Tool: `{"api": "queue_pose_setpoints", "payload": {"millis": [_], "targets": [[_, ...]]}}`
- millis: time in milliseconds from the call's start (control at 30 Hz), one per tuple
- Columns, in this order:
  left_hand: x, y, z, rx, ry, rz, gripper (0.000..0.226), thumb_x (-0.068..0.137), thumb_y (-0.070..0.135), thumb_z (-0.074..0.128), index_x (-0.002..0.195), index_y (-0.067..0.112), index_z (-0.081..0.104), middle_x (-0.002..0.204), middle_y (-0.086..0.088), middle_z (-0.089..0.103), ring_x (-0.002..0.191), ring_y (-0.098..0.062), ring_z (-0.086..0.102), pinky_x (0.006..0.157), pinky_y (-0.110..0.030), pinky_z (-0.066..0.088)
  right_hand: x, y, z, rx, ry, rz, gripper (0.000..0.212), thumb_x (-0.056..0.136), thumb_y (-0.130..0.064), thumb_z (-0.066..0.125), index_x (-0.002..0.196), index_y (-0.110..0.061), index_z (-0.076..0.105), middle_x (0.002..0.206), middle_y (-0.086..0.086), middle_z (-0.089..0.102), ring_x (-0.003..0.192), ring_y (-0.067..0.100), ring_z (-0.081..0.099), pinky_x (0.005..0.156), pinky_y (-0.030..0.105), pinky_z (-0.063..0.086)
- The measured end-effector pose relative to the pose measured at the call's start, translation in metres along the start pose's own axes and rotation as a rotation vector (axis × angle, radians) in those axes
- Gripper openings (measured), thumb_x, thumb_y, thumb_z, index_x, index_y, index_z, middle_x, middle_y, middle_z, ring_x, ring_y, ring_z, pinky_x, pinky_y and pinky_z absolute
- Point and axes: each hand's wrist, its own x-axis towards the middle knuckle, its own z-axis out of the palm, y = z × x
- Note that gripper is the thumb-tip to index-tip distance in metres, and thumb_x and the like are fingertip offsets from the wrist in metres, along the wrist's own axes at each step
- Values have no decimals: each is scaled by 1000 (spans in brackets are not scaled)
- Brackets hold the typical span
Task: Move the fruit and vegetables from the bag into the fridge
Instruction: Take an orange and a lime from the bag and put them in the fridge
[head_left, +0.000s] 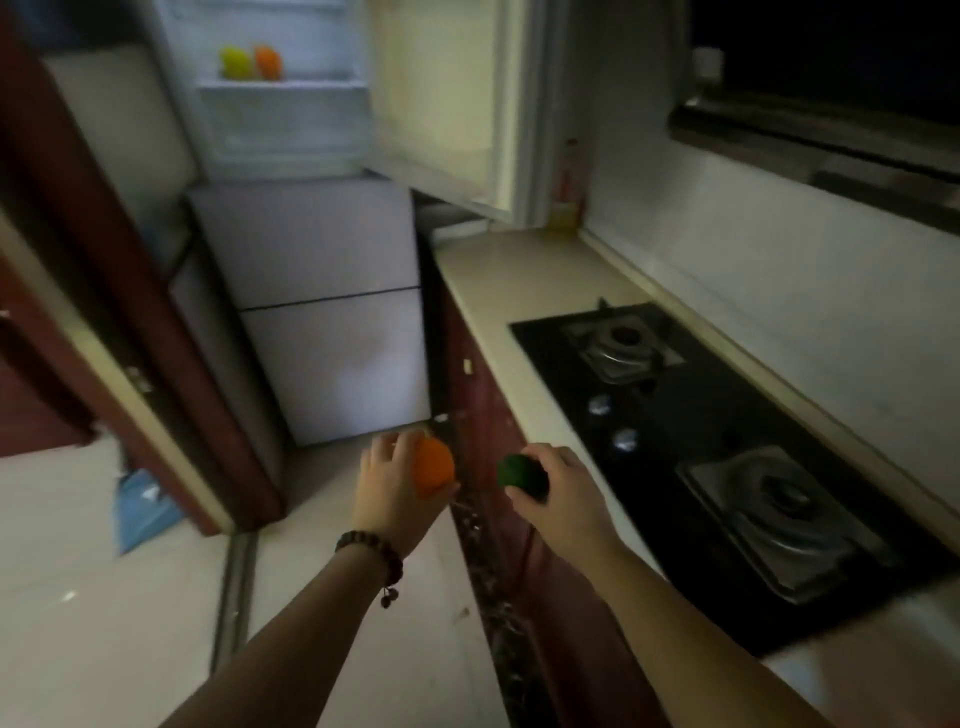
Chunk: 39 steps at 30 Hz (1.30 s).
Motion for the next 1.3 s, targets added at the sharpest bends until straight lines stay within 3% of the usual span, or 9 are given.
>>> {"api": "queue_pose_setpoints", "payload": {"millis": [100, 233, 467, 567, 733, 1000, 1300], "targets": [[46, -56, -44, 19, 62, -52, 73, 71, 35, 78, 133, 20, 42, 133, -6, 38, 120, -27, 37, 96, -39, 40, 59, -50, 51, 37, -2, -79, 42, 81, -36, 66, 119, -25, 52, 112, -4, 51, 99, 14, 54, 83, 26, 48], [104, -121, -103, 65, 141, -109, 74, 71, 37, 78, 133, 17, 42, 135, -10, 37, 121, -31, 36, 98, -43, 39, 130, -110, 98, 96, 20, -132, 41, 81, -30, 69, 118, -21, 55, 111, -1, 52, 98, 13, 53, 80, 22, 41], [206, -180, -170, 51, 246, -123, 75, 71, 36, 78, 134, 21, 39, 138, -7, 32, 124, -30, 33, 99, -48, 42, 251, -172, 154, 153, 5, -204, 42, 82, -28, 69, 119, -18, 54, 110, 0, 50, 96, 12, 51, 75, 18, 41], [254, -198, -181, 56, 283, -115, 75, 72, 37, 77, 134, 23, 38, 138, -6, 32, 125, -30, 32, 98, -49, 42, 303, -187, 176, 171, -5, -226, 40, 81, -29, 69, 117, -19, 54, 110, 2, 50, 94, 15, 54, 71, 16, 44], [340, -224, -180, 67, 333, -82, 74, 72, 37, 77, 134, 21, 40, 138, -7, 33, 124, -29, 32, 96, -45, 40, 403, -201, 209, 204, -3, -298, 37, 80, -27, 71, 113, -19, 55, 108, 3, 50, 95, 18, 55, 79, 33, 54], [511, -251, -192, 118, 396, -117, 76, 72, 39, 76, 134, 22, 38, 138, -6, 32, 124, -28, 34, 100, -44, 40, 592, -226, 231, 179, 29, -395, 39, 80, -29, 70, 114, -17, 55, 108, 5, 52, 93, 19, 56, 77, 29, 51], [677, -256, -225, 58, 467, -26, 80, 71, 37, 78, 136, 21, 36, 139, -4, 35, 125, -23, 36, 100, -41, 41, 762, -269, 231, 230, 125, -504, 43, 80, -30, 71, 117, -18, 55, 109, 4, 54, 95, 17, 55, 79, 27, 50]]}}
